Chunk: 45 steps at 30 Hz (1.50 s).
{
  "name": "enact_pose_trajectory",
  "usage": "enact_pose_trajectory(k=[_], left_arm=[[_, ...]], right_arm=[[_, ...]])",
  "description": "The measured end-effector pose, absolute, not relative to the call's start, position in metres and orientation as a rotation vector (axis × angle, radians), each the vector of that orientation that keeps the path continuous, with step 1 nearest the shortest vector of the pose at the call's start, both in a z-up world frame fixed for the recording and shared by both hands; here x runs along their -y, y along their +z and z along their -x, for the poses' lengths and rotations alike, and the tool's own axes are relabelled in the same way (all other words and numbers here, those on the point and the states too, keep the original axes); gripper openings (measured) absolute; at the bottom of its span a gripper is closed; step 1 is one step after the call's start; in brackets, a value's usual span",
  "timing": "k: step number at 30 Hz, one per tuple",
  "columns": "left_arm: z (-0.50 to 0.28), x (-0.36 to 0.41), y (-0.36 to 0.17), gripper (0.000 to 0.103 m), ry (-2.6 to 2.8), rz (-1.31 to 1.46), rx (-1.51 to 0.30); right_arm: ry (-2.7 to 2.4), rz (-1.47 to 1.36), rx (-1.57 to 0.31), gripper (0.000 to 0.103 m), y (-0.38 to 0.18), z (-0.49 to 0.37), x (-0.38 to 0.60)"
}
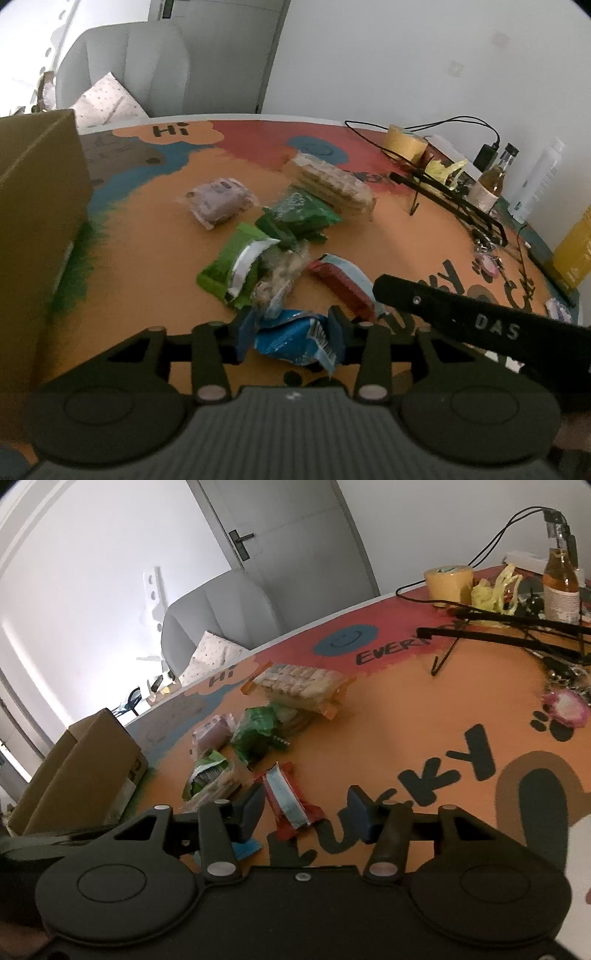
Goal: Organize snacks
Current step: 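Move both tools back over the remaining snack pile and close on snacks, then lift the blue wrapper with the left tool while the right tool lifts the red bar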
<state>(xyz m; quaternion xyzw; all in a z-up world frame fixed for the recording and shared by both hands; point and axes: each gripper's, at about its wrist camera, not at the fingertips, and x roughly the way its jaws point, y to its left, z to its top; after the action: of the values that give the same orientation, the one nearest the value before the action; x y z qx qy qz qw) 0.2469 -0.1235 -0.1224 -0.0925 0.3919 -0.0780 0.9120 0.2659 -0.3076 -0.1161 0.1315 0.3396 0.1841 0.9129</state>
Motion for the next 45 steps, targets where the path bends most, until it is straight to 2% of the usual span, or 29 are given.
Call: enact_pose_trajectory(k=[3, 5, 9, 12, 14, 16, 24, 31, 33, 36, 38, 40, 45], left_arm=[[-0.243, 0.121, -0.123, 0.047, -0.148, 0.179, -0.809], [-0.242, 0.118, -0.124, 0.056, -0.135, 0.179, -0.812], [-0.239, 0.113, -0.125, 0.057, -0.134, 0.181, -0.798], [-0.24, 0.112, -0.127, 0.052, -0.154, 0.191, -0.799], [-0.24, 0.114, -0.127, 0.044, -0.169, 0.192, -0.804], [-0.24, 0.114, -0.128, 0.04, -0.183, 0.204, -0.811], [-0.231, 0.109, -0.125, 0.034, -0.17, 0.213, -0.813], [-0.222, 0.1, -0.122, 0.034, -0.157, 0.205, -0.82], [-0.221, 0.098, -0.121, 0.036, -0.155, 0.204, -0.821], [-0.222, 0.098, -0.12, 0.044, -0.149, 0.197, -0.81], [-0.224, 0.099, -0.122, 0.061, -0.145, 0.199, -0.808], [-0.225, 0.101, -0.123, 0.066, -0.138, 0.196, -0.8], [-0.228, 0.105, -0.129, 0.067, -0.144, 0.185, -0.809]], right_arm=[[0.384, -0.263, -0.71, 0.052, -0.119, -0.269, 0.301], [0.387, -0.261, -0.714, 0.051, -0.121, -0.27, 0.298], [0.385, -0.235, -0.709, 0.049, -0.122, -0.272, 0.291], [0.379, -0.199, -0.706, 0.041, -0.123, -0.272, 0.285], [0.373, -0.173, -0.71, 0.03, -0.122, -0.272, 0.283], [0.382, -0.173, -0.715, 0.028, -0.122, -0.27, 0.283], [0.384, -0.172, -0.725, 0.026, -0.121, -0.256, 0.287], [0.375, -0.18, -0.759, 0.026, -0.118, -0.244, 0.291], [0.365, -0.178, -0.764, 0.026, -0.117, -0.241, 0.292], [0.356, -0.174, -0.757, 0.034, -0.117, -0.241, 0.292], [0.347, -0.156, -0.742, 0.035, -0.116, -0.241, 0.29], [0.35, -0.142, -0.737, 0.035, -0.117, -0.243, 0.288], [0.355, -0.098, -0.727, 0.035, -0.118, -0.243, 0.282]])
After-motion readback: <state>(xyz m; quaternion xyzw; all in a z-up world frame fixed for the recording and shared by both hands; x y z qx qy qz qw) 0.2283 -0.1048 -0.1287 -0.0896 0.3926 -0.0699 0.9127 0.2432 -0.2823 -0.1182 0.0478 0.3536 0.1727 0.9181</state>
